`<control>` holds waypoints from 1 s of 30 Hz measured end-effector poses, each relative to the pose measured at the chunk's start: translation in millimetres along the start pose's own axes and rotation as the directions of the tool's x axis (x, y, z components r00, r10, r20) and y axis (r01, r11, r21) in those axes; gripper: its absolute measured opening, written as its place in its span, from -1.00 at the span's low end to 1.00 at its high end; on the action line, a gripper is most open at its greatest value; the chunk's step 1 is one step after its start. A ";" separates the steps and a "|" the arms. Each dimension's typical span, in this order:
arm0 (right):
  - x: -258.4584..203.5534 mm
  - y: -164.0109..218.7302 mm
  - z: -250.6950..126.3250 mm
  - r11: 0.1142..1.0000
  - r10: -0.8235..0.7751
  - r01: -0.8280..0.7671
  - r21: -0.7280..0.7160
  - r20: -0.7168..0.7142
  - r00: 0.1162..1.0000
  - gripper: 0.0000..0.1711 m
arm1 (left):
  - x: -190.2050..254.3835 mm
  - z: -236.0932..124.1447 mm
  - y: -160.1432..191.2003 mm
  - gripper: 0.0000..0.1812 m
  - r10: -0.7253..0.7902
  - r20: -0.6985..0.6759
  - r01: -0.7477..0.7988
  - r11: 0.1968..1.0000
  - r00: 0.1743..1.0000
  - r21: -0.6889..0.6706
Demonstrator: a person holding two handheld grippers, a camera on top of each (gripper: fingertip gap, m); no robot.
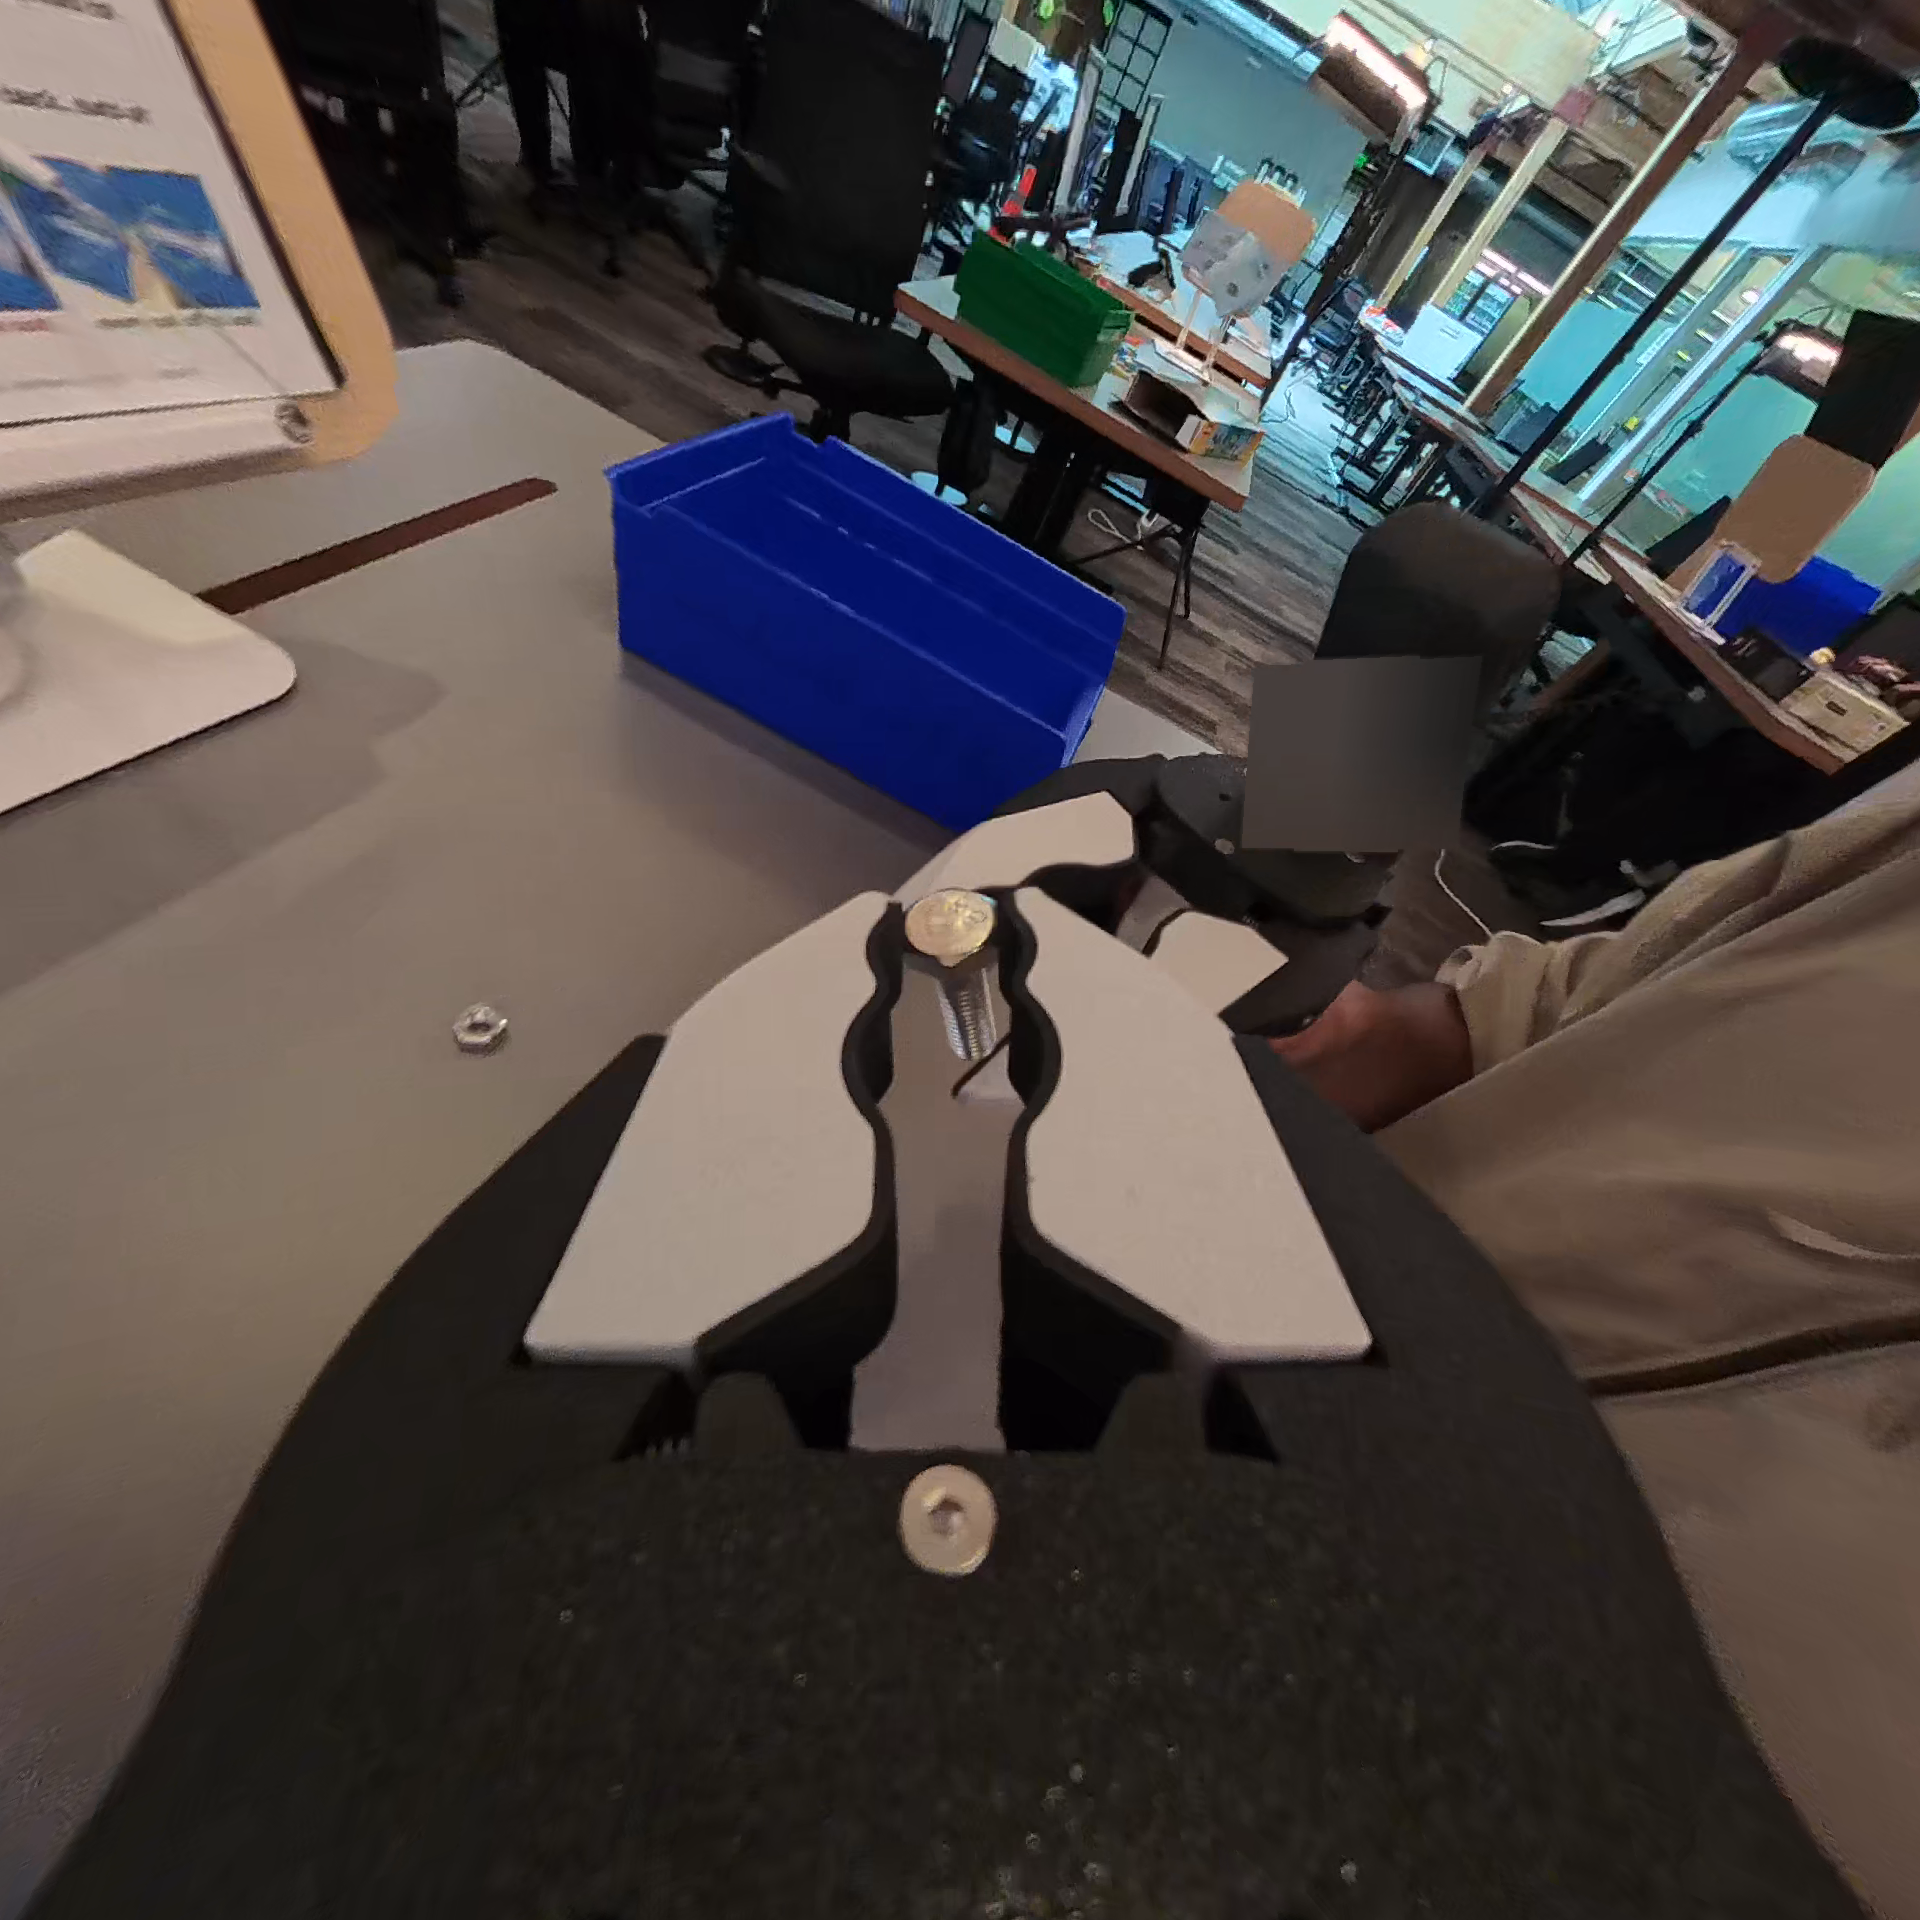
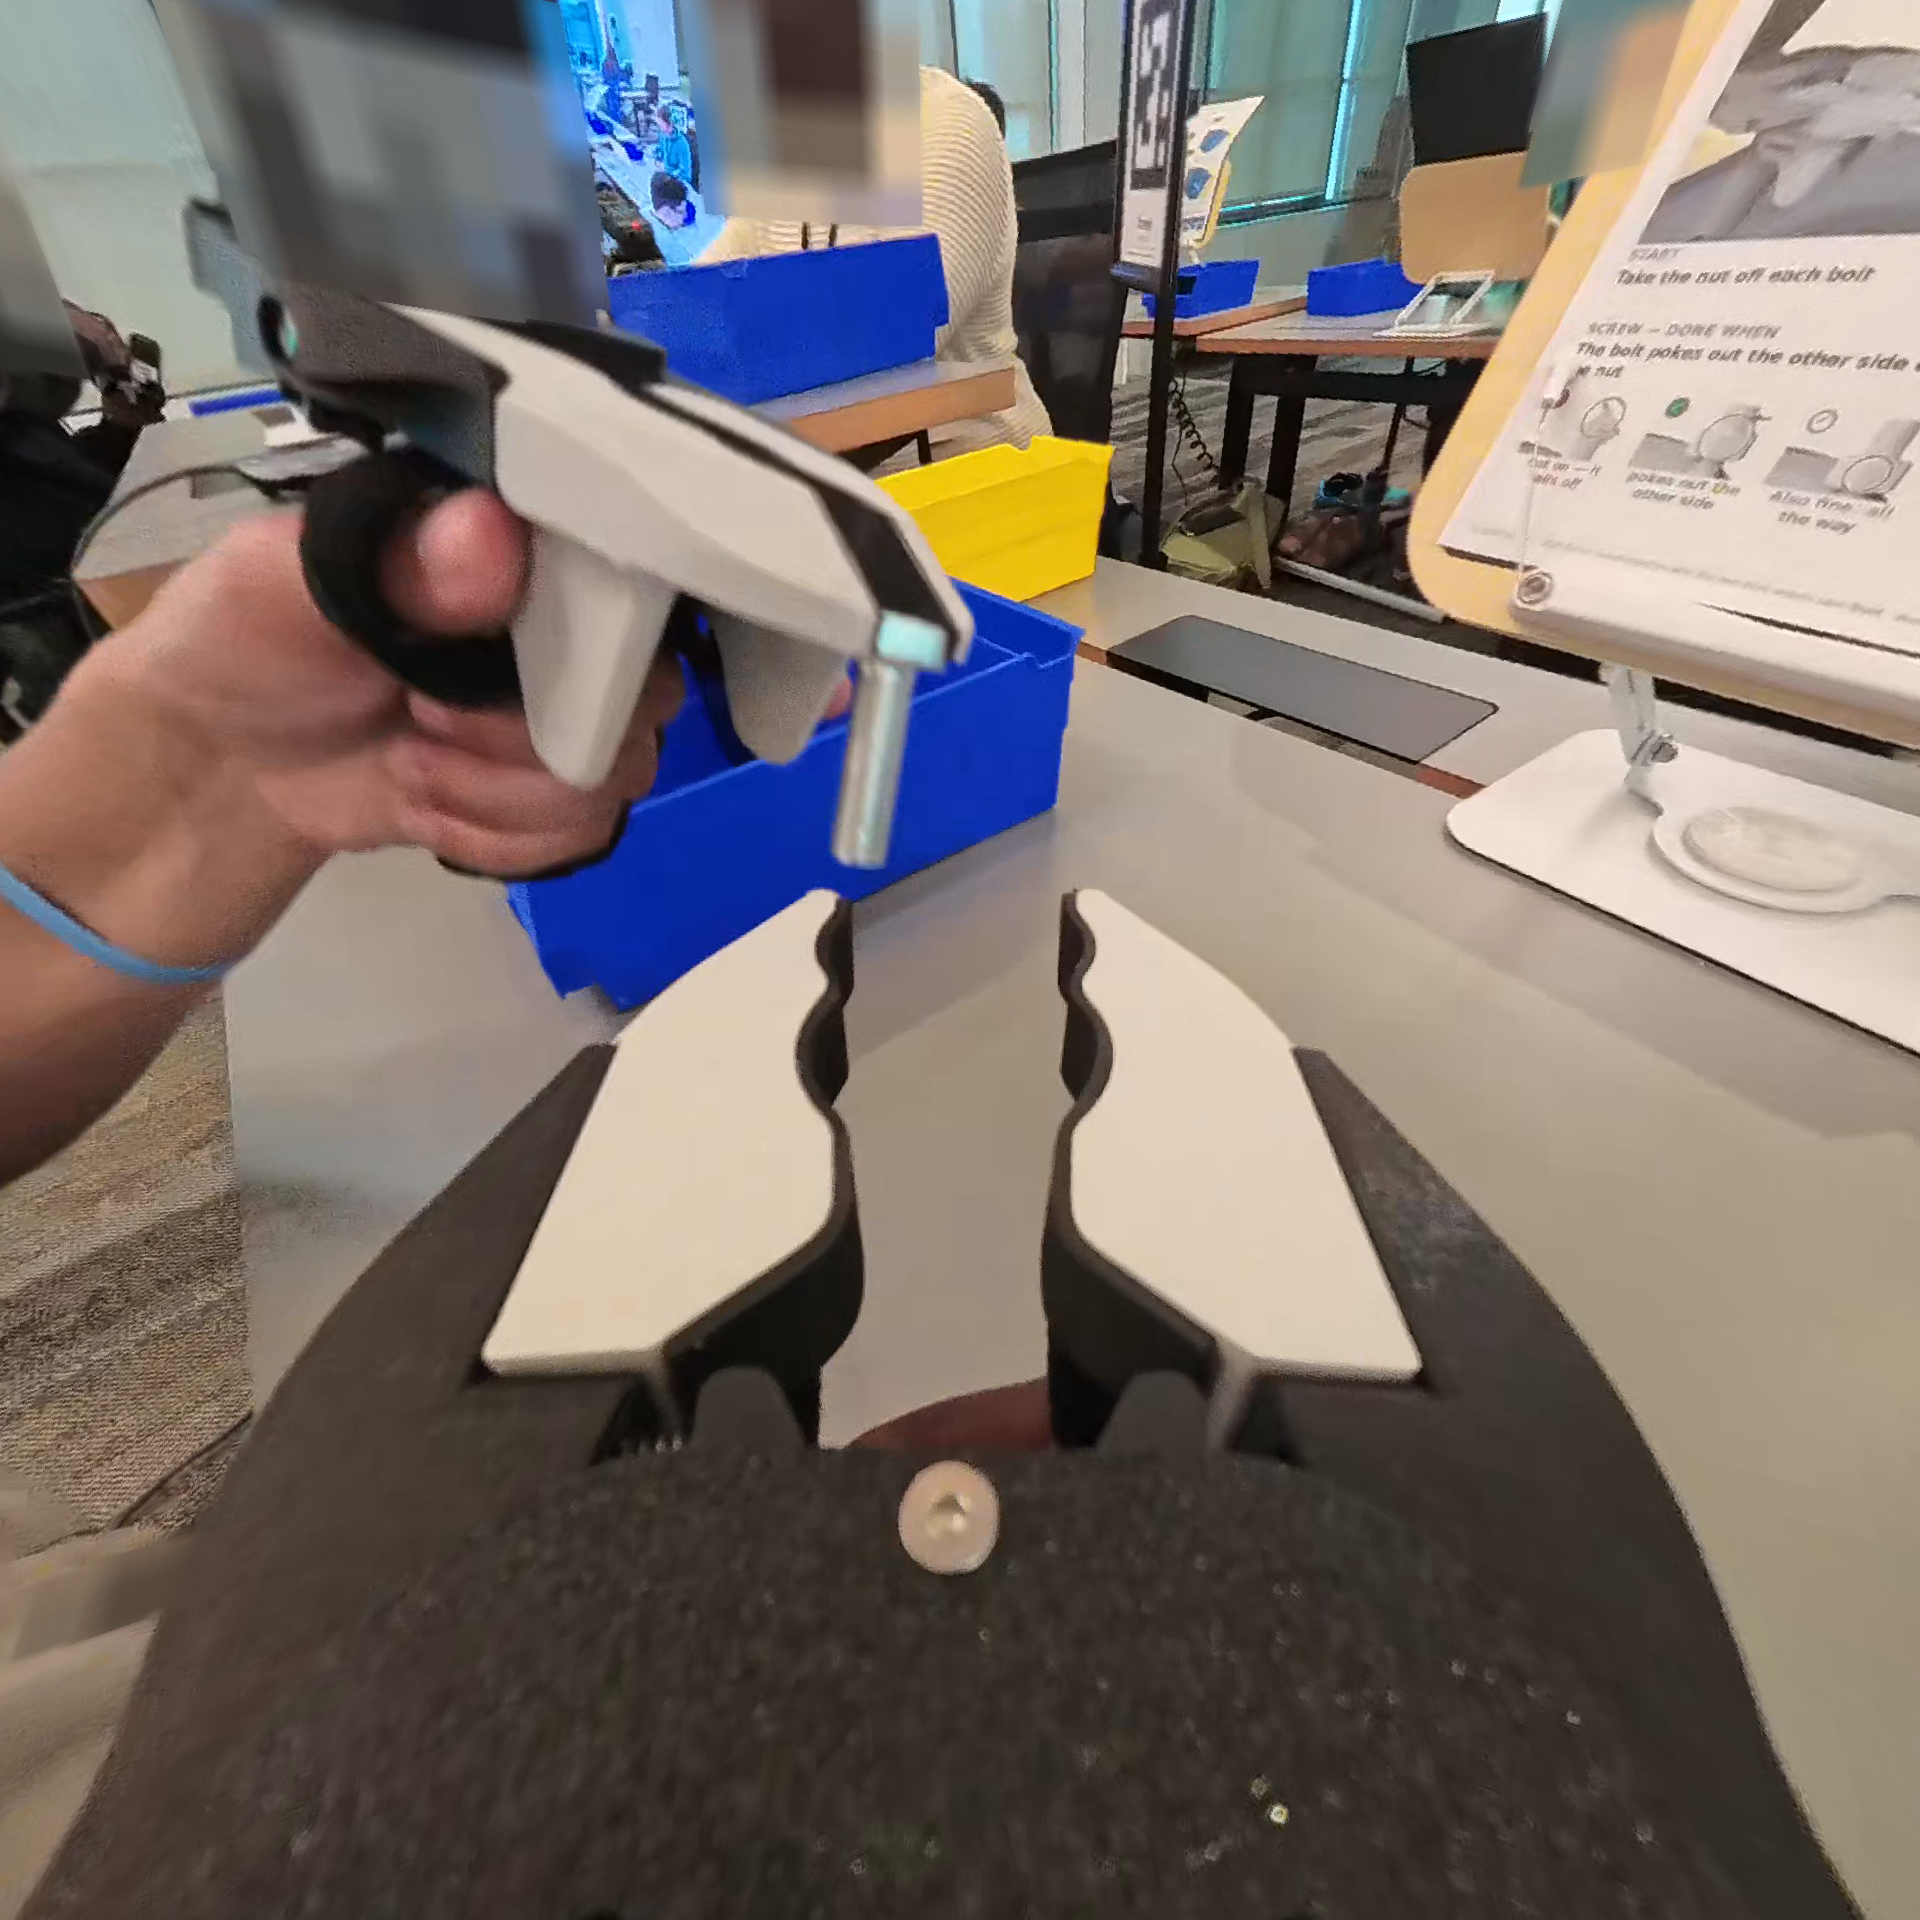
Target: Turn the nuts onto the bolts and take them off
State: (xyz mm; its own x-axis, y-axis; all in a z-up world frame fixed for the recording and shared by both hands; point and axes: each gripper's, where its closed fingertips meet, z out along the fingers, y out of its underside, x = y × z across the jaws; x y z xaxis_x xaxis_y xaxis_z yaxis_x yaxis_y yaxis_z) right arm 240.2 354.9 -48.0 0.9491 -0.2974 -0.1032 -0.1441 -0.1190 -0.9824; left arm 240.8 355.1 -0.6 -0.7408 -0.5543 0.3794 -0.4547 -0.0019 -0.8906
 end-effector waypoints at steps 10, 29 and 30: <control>-10.0 4.6 -14.1 0.999 0.039 -0.040 0.003 0.052 0.998 -0.86 | 9.3 26.4 16.5 -0.82 -0.072 -0.077 0.077 0.995 0.994 0.060; -13.4 39.8 -33.3 0.696 -0.653 0.692 -0.193 0.230 0.721 -0.89 | 24.0 16.7 79.0 -0.60 0.084 -0.117 -0.116 0.948 0.990 -0.298; -14.1 41.9 -34.1 0.668 -0.674 0.718 -0.197 0.249 0.695 -0.89 | 27.7 16.5 81.3 -0.59 0.082 -0.142 -0.124 0.940 0.986 -0.317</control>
State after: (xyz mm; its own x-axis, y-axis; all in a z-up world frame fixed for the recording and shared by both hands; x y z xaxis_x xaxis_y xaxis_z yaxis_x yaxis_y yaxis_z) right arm 211.3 321.8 -82.4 0.8268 0.1094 0.5518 0.5301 -0.4798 -0.6991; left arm 191.5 325.9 -66.6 -0.8383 -0.4291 0.3363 -0.4923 0.3310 -0.8050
